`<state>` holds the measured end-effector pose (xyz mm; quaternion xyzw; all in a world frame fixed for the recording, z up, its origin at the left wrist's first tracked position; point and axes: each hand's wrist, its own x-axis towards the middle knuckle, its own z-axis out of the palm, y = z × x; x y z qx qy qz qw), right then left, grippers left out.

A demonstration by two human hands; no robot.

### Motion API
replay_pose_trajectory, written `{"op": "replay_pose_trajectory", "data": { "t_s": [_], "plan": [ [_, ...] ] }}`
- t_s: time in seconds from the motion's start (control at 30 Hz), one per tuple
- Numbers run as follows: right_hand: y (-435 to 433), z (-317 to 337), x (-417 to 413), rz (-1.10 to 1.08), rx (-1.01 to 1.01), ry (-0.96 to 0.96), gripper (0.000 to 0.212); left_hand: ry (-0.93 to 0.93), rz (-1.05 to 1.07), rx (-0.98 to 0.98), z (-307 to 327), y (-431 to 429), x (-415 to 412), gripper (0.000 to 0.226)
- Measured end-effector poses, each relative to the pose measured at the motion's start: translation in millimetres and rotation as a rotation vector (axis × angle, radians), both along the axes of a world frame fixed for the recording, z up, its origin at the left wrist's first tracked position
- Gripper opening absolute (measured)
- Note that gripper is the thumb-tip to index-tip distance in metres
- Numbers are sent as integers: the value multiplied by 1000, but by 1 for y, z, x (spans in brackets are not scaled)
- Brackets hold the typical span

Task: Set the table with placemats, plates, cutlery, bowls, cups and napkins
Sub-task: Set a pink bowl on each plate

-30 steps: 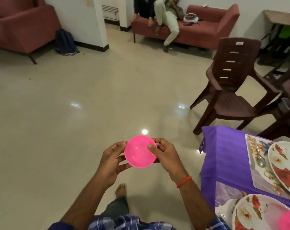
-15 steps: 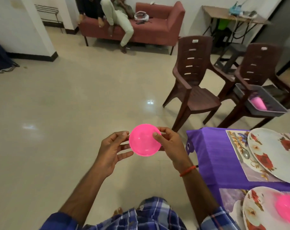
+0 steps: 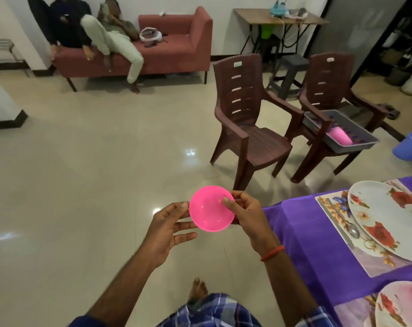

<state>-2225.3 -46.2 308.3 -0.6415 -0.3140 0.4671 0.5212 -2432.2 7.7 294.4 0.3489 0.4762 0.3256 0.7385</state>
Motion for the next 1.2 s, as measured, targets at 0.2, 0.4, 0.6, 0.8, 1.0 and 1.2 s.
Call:
{"op": "replay_pose_trajectory", "data": {
  "t_s": [0.2, 0.4, 0.6, 0.8, 1.0, 1.2],
  "plan": [
    [66, 1, 28, -82, 29, 17, 27, 17, -75, 45, 6, 86, 41, 18],
    [93, 0, 60, -183, -3, -3, 32, 9, -152, 21, 5, 133, 85, 20],
    [118, -3, 95, -323, -9, 6, 17, 21, -282, 40, 4, 177, 135, 20],
    [157, -2, 135, -501, -18, 4, 24, 3, -457, 52, 5, 240, 195, 25],
    [203, 5, 172, -637, -14, 36, 24, -12, -590, 71, 12, 309, 255, 20],
    [218, 0, 193, -793, -6, 38, 19, -3, -682, 55, 4, 345, 298, 18]
  ]
}}
